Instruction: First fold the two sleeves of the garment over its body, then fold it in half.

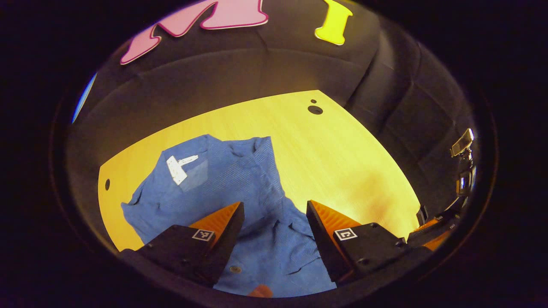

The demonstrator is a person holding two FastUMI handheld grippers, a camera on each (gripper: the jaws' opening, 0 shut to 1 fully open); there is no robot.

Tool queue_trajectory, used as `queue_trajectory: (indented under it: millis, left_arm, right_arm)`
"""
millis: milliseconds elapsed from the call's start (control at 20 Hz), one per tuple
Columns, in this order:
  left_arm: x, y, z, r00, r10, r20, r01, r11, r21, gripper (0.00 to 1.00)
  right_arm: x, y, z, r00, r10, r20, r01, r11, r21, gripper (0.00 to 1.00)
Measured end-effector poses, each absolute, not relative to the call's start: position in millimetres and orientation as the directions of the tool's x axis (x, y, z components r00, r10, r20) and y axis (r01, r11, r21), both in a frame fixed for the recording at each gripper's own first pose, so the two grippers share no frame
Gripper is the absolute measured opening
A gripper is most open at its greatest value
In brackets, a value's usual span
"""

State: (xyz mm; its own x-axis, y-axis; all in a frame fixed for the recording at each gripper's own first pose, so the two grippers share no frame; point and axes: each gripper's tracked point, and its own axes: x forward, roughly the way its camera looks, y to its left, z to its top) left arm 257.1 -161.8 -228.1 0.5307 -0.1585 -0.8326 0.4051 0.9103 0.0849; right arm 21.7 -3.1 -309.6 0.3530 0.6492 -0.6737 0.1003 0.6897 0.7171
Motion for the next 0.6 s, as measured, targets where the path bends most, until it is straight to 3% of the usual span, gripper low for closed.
queue_trajectory:
  millis: [150, 350, 500, 600]
  left_arm:
    - [202, -105, -227, 0.545, -0.057, -0.837, 0.3, 0.945, 0.132, 0.84]
    - [101, -54, -231, 0.504, -0.087, -0.86, 0.059, 0.996, -0.066, 0.84]
    - [52, 0, -236, 0.515, -0.018, -0.857, -0.076, 0.995, -0.067, 0.85]
    - [22, 21, -247, 0.469, -0.026, -0.883, -0.12, 0.988, -0.092, 0.84]
  right_arm:
    - [26, -4, -324, 0.361, 0.606, -0.709, 0.093, 0.733, 0.674, 0.96]
    - [19, 3, -319, 0.428, 0.524, -0.736, -0.004, 0.816, 0.578, 0.96]
    - [4, 11, -310, 0.464, 0.482, -0.743, -0.076, 0.858, 0.509, 0.96]
    - [-9, 16, -303, 0.481, 0.471, -0.74, -0.123, 0.871, 0.475, 0.96]
